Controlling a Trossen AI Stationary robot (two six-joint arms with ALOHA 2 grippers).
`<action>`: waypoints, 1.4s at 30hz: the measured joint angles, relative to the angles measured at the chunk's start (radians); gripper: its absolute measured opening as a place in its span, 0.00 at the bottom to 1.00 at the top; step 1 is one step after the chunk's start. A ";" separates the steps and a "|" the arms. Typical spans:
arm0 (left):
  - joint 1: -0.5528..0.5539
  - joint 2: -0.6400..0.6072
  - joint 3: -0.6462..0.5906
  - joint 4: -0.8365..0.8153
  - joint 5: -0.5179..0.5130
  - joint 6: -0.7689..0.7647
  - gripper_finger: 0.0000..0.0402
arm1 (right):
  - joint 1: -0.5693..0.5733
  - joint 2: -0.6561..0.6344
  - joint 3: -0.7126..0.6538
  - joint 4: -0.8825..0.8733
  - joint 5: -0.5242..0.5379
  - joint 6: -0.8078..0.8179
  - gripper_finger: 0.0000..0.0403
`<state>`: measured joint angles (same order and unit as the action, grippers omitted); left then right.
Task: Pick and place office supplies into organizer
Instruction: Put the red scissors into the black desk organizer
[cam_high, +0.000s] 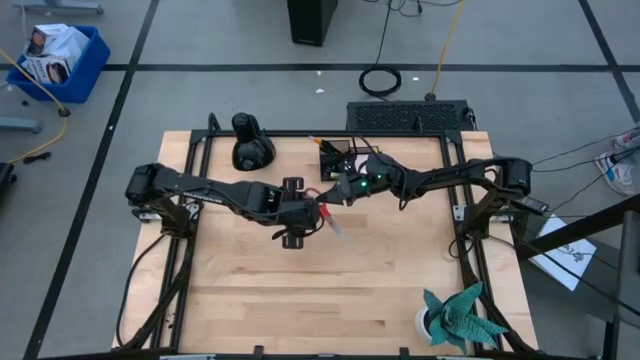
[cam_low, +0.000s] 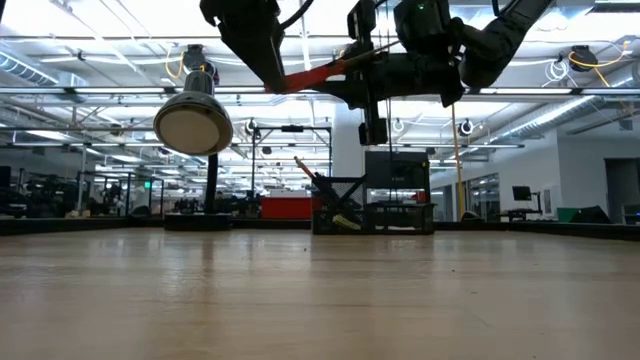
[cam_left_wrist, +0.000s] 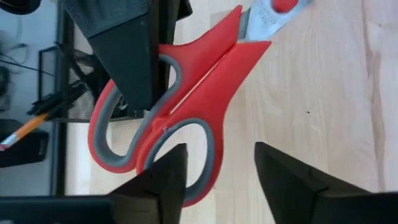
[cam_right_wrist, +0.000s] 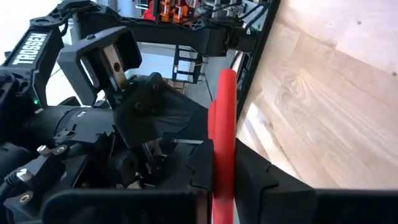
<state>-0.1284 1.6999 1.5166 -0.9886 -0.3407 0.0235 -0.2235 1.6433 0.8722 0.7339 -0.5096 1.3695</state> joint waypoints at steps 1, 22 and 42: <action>-0.003 0.000 0.000 -0.001 -0.014 0.000 0.50 | -0.004 -0.001 0.000 0.000 0.000 -0.007 0.06; 0.058 -0.155 -0.003 -0.253 -0.294 -0.302 0.68 | -0.105 -0.004 0.000 0.017 0.015 -0.162 0.06; 0.152 -0.277 -0.003 -0.319 -0.286 -0.672 0.68 | -0.248 -0.066 0.000 0.234 0.485 -0.954 0.07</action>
<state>0.0238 1.4228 1.5140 -1.3073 -0.6262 -0.6488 -0.4710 1.5771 0.8719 0.9681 -0.0250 0.4152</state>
